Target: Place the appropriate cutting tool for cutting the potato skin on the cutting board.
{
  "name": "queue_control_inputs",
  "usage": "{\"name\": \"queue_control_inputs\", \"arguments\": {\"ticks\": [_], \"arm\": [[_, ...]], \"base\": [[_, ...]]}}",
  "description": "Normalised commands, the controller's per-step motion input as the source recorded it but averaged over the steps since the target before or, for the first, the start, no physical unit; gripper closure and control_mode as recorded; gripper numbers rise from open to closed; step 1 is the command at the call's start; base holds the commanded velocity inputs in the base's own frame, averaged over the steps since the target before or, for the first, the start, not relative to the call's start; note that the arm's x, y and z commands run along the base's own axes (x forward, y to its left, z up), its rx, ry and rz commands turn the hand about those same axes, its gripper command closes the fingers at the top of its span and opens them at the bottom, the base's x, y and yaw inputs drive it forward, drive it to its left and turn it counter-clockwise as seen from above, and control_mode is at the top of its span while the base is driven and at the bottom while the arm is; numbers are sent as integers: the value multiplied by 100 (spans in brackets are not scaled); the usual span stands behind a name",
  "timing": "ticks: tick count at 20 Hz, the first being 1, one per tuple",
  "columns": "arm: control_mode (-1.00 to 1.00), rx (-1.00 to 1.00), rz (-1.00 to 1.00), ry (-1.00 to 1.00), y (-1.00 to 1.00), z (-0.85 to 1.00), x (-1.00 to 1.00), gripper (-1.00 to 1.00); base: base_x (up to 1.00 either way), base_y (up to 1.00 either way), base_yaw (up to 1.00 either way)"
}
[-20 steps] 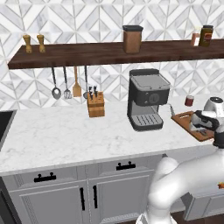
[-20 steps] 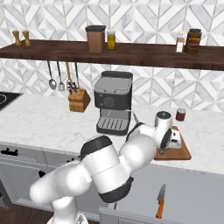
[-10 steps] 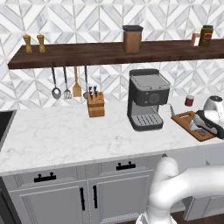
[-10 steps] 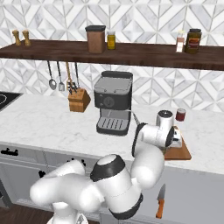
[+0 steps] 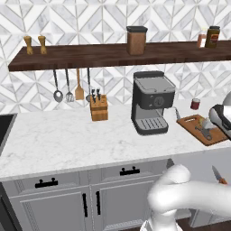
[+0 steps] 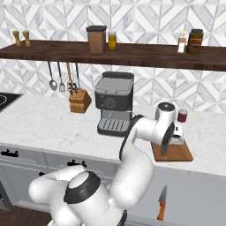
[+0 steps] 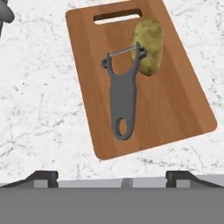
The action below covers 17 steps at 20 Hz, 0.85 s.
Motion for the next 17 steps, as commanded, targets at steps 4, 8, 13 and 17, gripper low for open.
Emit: {"name": "queue_control_inputs", "arguments": {"ticks": [4, 8, 13, 17], "arm": [[-100, 0, 0, -11, 96, 44, -100, -100], [-100, 0, -4, -10, 97, 41, -100, -100], [-100, 0, -17, -1, 32, 54, -100, -100], [-100, 1, -17, -6, 64, 12, -100, -100]], "base": [[0, 0, 0], [0, 0, 0], [0, 0, 0], [0, 0, 0]]}}
